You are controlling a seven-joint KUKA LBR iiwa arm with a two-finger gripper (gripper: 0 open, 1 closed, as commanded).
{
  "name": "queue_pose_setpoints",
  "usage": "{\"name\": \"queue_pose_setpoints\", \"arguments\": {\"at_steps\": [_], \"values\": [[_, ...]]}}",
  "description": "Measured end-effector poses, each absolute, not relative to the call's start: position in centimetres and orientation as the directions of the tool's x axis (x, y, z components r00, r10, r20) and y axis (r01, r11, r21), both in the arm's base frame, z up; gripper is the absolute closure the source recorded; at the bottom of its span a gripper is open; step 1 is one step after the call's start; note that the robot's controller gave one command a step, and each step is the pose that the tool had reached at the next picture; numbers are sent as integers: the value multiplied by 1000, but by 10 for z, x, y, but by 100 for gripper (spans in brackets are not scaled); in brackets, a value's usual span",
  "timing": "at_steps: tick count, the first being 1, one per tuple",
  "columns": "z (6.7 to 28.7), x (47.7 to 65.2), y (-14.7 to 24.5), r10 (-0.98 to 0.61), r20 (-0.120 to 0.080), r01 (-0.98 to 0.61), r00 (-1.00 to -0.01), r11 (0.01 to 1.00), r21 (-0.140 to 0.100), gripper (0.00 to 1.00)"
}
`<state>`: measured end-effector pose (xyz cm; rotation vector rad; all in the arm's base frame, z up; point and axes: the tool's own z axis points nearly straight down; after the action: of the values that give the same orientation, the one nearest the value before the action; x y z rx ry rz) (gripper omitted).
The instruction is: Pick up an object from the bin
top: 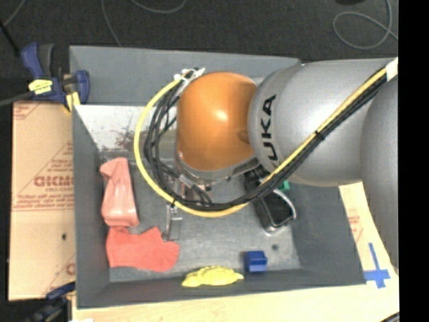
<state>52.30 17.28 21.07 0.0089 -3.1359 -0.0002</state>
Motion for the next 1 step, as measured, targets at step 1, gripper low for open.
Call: {"name": "queue_pose_setpoints", "arguments": {"at_steps": [1], "values": [[215,525,172,-1,-2,-1,-1000,1000,2,0]]}}
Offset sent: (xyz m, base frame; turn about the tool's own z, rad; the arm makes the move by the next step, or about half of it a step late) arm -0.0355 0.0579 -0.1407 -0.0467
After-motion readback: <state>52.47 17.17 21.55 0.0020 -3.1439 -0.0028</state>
